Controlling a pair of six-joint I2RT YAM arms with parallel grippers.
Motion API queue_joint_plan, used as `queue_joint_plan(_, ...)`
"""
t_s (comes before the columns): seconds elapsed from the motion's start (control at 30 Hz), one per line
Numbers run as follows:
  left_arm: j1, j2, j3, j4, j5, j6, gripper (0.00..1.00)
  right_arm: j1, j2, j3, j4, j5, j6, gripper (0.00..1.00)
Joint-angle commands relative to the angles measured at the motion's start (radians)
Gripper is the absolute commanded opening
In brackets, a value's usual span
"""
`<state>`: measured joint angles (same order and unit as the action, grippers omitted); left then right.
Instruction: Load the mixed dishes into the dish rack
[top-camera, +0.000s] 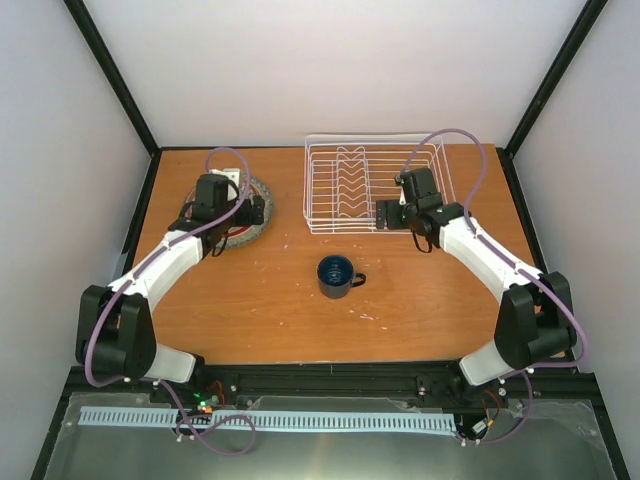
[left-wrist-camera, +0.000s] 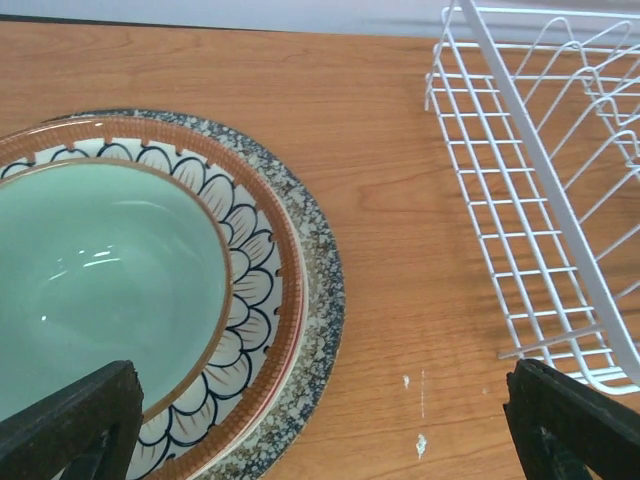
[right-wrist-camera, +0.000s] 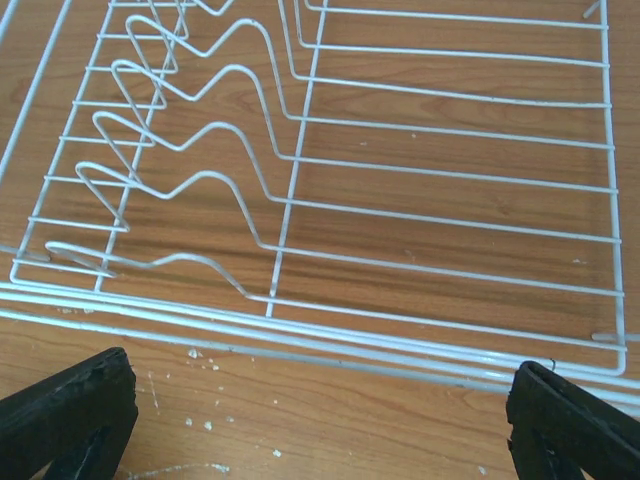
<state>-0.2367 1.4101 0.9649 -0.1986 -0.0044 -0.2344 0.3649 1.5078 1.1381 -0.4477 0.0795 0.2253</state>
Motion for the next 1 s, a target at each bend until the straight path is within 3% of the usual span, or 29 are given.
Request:
queue_joint_plan(0.0,-0.016,-0.010,-0.003,0.028,0.084,0.056,1.00,0.019,-0.059,0.000,-0.058,0.024,0.012,1.00)
queue_joint_plan(0.23,-0.174,0.064,0.001,-0.007,0.223,0.112,0.99,0.057,-0.225,-0.140,-0.142,0.021,0.075,1.00)
queue_joint_plan(0.37,-0.237,0.106,0.027,-0.089,0.217,0.104,0.89,0.067,-0.289,-0.166,-0.221,0.007,0.088,0.97)
queue_joint_plan(0.5,-0.273,0.132,0.056,-0.181,0.184,0.086,0.72,0.073,-0.279,-0.135,-0.308,0.006,0.083,0.90)
queue_joint_plan(0.6,-0.299,0.166,0.084,-0.238,0.169,0.083,0.69,0.076,-0.272,-0.137,-0.311,0.008,0.078,0.74)
queue_joint_plan(0.67,-0.326,0.194,0.119,-0.272,0.168,0.089,0.67,0.078,-0.263,-0.143,-0.301,-0.004,0.078,0.69)
queue_joint_plan(0.97,-0.377,0.299,0.306,-0.485,0.168,0.170,0.60,0.082,-0.156,-0.110,-0.306,-0.023,0.054,0.65)
